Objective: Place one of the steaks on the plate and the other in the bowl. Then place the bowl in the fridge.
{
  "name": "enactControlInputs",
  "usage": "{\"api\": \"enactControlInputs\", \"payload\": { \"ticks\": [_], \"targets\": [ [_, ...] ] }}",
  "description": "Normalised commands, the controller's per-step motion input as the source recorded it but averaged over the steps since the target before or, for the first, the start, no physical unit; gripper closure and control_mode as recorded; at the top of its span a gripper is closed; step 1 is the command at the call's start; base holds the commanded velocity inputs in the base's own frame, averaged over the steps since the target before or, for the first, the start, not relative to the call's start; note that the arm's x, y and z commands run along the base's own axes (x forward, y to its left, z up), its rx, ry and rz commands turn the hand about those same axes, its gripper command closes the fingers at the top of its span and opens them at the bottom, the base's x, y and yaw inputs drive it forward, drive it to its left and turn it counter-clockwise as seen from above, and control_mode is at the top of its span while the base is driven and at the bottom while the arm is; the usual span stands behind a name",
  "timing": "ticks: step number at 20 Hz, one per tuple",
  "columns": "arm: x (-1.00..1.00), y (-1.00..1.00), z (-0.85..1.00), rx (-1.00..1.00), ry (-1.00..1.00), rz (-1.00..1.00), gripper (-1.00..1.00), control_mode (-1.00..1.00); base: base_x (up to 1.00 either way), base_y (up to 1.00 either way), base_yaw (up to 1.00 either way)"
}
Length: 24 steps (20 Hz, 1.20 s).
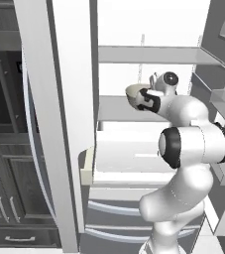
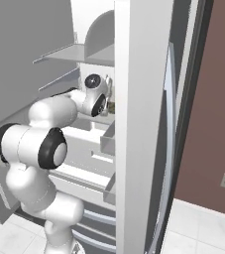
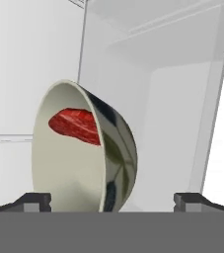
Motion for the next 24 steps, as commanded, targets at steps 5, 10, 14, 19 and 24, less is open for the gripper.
{"api": "enactControlInputs", "payload": {
  "ticks": [5,10,14,19,24],
  "targets": [
    [-0.43,0.00,0.01,0.00,-0.05,0.00,-1.00,-1.00,0.00,0.00,0.00],
    [-0.45,0.01,0.25,0.00,-0.04,0.00,-1.00,-1.00,0.00,0.00,0.00],
    [-0.53,0.04,0.33,0.00,0.00,0.00,-1.00,-1.00,0.00,0.00,0.00],
    [-0.54,0.17,0.48,0.00,0.00,0.00,-1.00,-1.00,0.00,0.00,0.00],
    [-0.62,0.05,0.25,0.00,0.03,0.00,-1.00,-1.00,0.00,0.00,0.00]
  ]
}}
